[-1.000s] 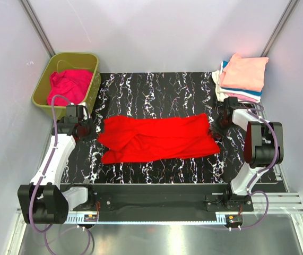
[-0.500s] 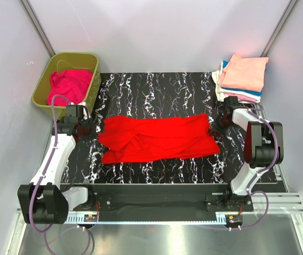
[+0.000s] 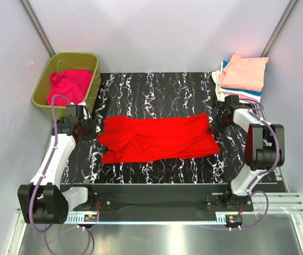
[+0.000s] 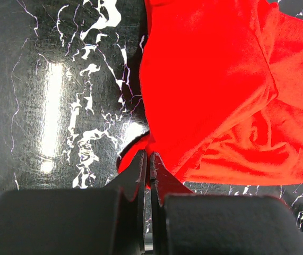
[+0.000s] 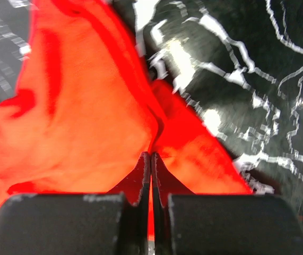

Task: Fold and stack the t-shirts
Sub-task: Flatten the tshirt out

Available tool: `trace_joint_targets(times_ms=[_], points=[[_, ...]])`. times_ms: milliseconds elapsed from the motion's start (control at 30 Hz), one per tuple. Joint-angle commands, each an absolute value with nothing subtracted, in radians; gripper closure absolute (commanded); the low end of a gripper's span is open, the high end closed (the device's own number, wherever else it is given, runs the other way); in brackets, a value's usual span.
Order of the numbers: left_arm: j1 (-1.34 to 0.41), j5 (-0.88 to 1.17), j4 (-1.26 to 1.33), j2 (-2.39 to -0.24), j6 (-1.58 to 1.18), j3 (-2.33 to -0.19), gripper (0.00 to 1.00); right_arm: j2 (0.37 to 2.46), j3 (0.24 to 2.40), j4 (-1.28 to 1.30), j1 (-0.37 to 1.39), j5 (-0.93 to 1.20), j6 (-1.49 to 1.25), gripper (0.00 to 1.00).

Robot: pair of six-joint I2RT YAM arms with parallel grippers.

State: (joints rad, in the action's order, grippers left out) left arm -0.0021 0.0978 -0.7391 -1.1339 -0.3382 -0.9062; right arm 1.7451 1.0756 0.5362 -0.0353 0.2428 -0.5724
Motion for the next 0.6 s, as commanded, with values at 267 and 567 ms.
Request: trace_joint_targets(times_ms=[267,567], points=[[-0.002,0.092,-0.905,-1.000,-0.353,-1.245,1.00,1.373,1.416,0.787,-0.032,0.276,-0.627,1.00],[-0.008,0.120,-1.046,-0.931,-0.342,-1.706,1.00,1.091,1.713,0.913,-0.032,0.219,-0.699,1.00]])
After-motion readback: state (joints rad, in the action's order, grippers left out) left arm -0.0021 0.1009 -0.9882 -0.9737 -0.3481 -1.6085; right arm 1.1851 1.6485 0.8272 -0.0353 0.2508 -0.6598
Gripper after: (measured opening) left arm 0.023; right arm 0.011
